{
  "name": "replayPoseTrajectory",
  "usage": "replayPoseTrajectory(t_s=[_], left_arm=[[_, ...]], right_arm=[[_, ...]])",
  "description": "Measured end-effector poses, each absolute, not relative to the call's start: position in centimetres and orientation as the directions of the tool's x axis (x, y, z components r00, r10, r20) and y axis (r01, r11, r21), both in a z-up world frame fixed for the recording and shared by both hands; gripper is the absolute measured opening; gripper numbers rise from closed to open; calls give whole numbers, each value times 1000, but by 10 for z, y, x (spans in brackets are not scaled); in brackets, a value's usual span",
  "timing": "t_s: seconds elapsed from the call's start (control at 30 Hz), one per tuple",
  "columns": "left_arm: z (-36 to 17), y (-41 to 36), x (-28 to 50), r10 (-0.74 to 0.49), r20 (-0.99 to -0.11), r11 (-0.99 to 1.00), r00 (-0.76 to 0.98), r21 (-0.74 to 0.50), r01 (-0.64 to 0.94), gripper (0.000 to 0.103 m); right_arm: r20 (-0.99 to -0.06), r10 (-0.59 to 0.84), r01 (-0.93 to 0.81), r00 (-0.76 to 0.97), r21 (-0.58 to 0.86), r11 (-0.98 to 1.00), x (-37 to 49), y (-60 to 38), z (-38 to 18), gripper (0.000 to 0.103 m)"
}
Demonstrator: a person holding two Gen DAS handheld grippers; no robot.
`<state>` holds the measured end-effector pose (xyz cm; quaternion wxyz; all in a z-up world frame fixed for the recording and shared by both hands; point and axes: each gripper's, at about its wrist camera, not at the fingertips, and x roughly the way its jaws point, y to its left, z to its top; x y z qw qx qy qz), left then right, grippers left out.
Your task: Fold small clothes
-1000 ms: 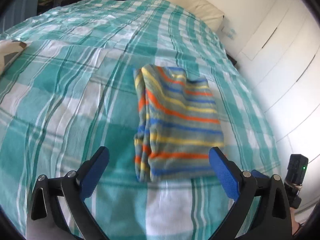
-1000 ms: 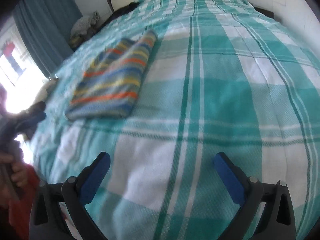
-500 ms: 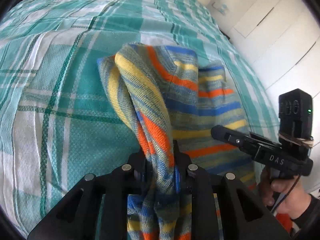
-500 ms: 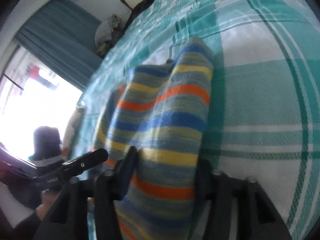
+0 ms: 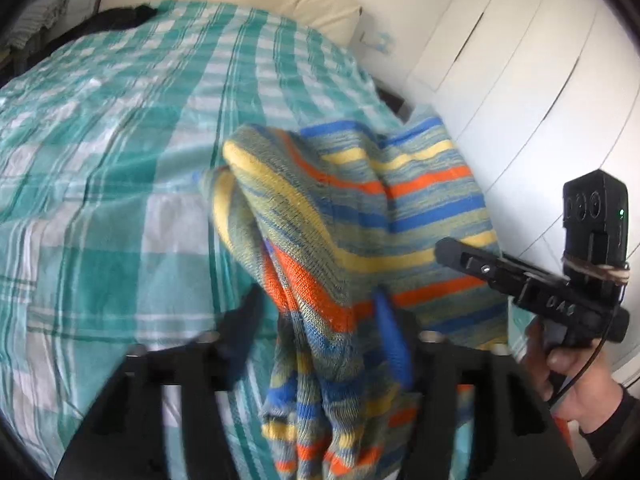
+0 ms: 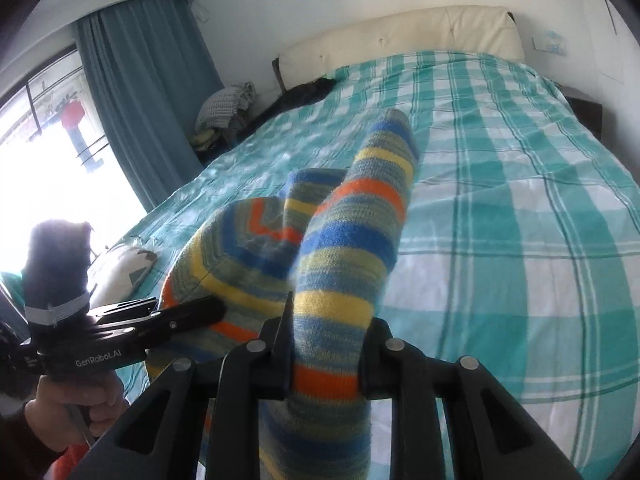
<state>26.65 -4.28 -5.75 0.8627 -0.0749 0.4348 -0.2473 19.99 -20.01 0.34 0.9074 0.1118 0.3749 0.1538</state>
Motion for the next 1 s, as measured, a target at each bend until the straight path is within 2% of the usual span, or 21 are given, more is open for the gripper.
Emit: replayPoseTrajectory(t_s=[0.03,0.07,0.1,0.17,0.3,0.37,0.47,0.57,0.63,0.77,0.93,1.0], left_arm=[[-74,-47,263,-445,-746,891,496,-310,332,88],[-89,-48,254,-395,-777,913,490,-271,305,87],[-101,-48,243,-365,-799,924,479,-246,294,86],[-115,-44,207,-308,-823,940,477,-184,288,86],[-110,-44,132,-110,-800,964,590,59,259,99],[-98,-48,110,-23,-776,965,631,149,218,99],[-74,-50,93,76,-751,969,656,211,130,100],[-47,-58,74,152,-682,949,716,304,88,101],[-33,-55,67,136,-683,951,717,293,100,101],[-15,-50,57,55,-765,977,642,174,124,101],[-11,-40,46,-28,-781,992,624,54,112,101],[-12,-40,44,-33,-787,992,616,47,114,101]], right_arm=[[-706,319,-133,633,306,943,205,-219,-12,53],[-757,245,-63,606,261,963,205,-236,-26,89],[-793,152,12,590,197,980,197,-253,-39,100],[-819,59,87,571,132,988,165,-282,-57,102],[-805,7,137,593,110,984,70,-310,-74,102],[-798,-4,161,603,117,980,28,-308,-77,102],[-788,-11,175,616,122,977,-16,-293,-68,102],[-770,1,129,638,107,986,-43,-276,-49,102],[-761,5,88,649,82,993,-49,-262,-32,102],[-762,16,52,647,64,997,-55,-242,-9,102],[-784,10,37,620,42,998,-60,-223,7,102],[-786,-2,27,618,19,999,-63,-217,12,102]])
